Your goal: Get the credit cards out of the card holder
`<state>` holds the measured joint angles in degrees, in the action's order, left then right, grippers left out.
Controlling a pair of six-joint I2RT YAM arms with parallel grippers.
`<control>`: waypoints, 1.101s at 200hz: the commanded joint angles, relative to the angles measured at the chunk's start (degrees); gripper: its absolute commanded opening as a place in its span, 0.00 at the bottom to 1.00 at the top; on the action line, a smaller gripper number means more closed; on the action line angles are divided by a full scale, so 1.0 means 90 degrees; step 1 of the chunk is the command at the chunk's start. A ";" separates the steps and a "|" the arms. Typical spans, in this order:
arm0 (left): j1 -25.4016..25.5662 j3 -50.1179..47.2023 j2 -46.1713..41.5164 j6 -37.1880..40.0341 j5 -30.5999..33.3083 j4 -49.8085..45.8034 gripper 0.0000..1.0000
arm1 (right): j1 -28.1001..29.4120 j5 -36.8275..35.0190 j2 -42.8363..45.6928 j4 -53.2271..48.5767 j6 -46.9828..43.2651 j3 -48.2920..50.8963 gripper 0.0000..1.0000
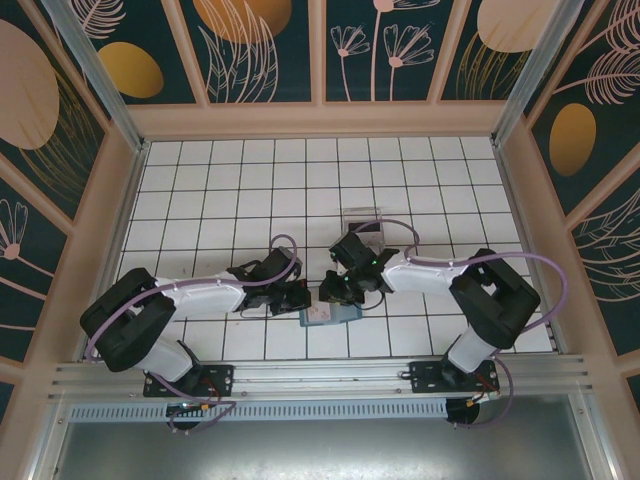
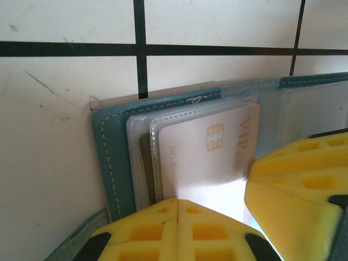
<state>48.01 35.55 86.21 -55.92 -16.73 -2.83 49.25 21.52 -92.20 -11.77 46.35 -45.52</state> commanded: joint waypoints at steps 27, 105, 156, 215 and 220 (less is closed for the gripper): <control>0.0036 -0.0110 0.0119 0.0138 0.0011 -0.0309 0.00 | -0.0018 -0.0150 -0.0109 -0.0051 -0.0130 0.0155 0.21; 0.0033 -0.0098 0.0138 0.0171 0.0052 -0.0403 0.00 | -0.0013 -0.0594 0.0149 -0.0616 -0.0177 -0.0011 0.21; 0.0030 -0.0077 0.0162 0.0183 0.0079 -0.0457 0.00 | -0.0039 -0.0556 0.0469 -0.0579 -0.0126 -0.0075 0.22; 0.0034 -0.0034 0.0197 0.0206 0.0072 -0.0476 0.00 | -0.0121 -0.0485 0.0334 -0.0428 -0.0140 0.0133 0.22; 0.0028 -0.0025 0.0197 0.0212 0.0069 -0.0486 0.00 | -0.0117 -0.0503 0.0319 -0.0432 -0.0142 0.0145 0.22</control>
<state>48.01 35.57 86.41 -55.55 -16.67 -3.18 48.53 18.02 -89.23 -15.25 45.69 -45.21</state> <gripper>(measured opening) 0.053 0.223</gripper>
